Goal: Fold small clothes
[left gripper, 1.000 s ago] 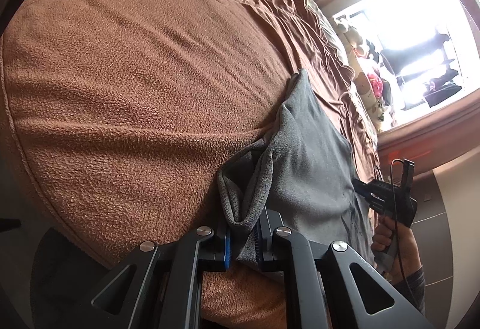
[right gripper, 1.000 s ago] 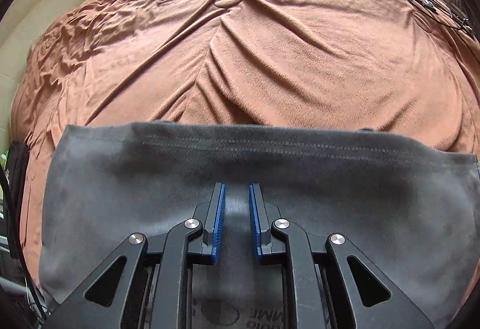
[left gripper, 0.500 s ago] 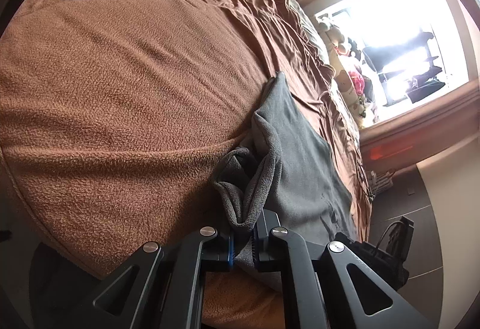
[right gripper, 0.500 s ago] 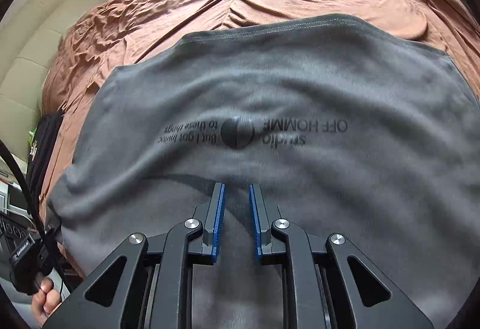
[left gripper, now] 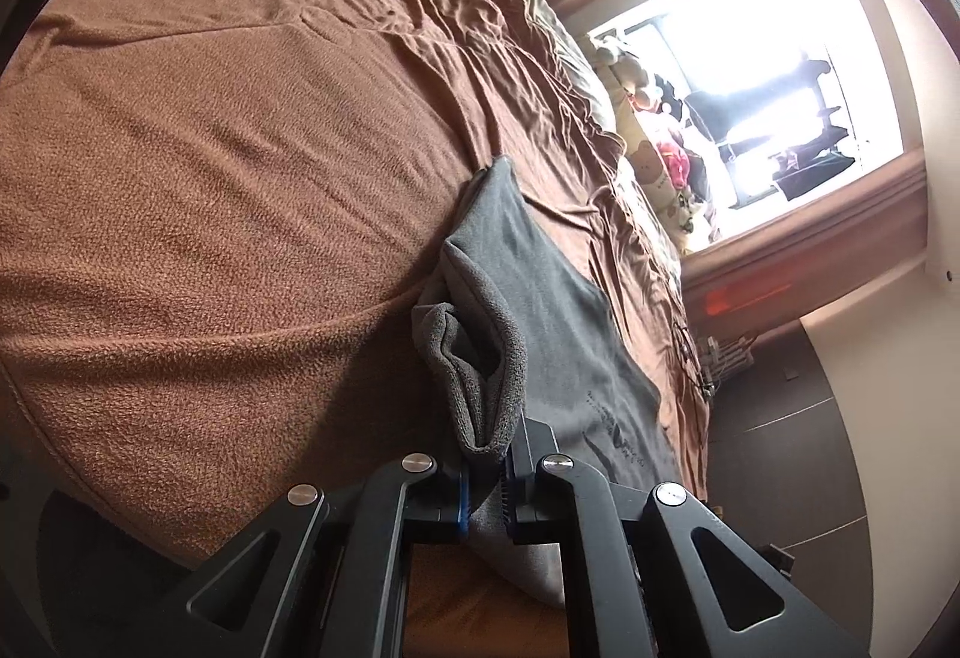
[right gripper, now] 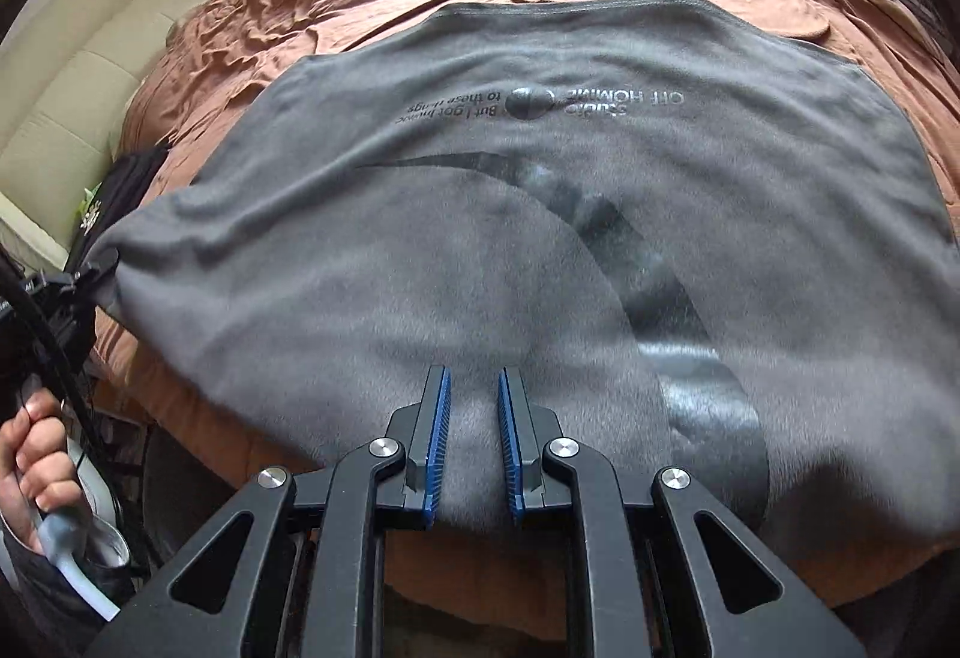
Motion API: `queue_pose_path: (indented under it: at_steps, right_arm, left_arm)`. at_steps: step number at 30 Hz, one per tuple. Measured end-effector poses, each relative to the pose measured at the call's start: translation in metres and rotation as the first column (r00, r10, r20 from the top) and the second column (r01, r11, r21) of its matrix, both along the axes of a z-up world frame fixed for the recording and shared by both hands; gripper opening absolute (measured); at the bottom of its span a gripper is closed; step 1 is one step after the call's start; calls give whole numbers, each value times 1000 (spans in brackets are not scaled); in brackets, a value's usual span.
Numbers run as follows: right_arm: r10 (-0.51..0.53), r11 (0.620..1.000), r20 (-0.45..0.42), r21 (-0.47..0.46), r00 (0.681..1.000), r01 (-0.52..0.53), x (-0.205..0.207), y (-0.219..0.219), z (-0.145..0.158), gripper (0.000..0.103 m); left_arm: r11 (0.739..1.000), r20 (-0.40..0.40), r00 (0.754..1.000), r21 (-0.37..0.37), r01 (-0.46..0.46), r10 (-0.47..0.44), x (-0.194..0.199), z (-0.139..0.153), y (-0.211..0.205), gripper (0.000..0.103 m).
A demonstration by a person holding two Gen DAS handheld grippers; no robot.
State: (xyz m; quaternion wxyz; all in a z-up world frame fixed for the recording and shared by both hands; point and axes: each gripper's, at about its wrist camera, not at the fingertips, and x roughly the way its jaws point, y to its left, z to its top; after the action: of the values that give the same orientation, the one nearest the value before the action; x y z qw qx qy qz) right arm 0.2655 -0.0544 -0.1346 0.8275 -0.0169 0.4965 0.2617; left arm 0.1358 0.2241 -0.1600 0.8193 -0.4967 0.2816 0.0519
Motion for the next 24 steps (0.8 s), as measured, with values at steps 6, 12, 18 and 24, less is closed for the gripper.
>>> queue_pose_path:
  at_steps: [6,12,18,24]
  right_arm:
    - [13,1000,-25,-13,1000,-13,-20,-11,3,12]
    - [-26,999,24,47,999,25,-11,-13,27,12]
    - [-26,997,33,69,999,24,-3,3,18,12]
    - [12,997,-8,71,1000,-12,-8,11,-2,9]
  left_arm:
    - [1000,34,999,10,24,-25,5,14,-6,7]
    - [999,77,996,-11,52,-51,10,27,-9,7]
    - [994,134,985,-1,105,-104,23,51,-18,7]
    - [989,170,974,17,147,-148,40,76,-27,6]
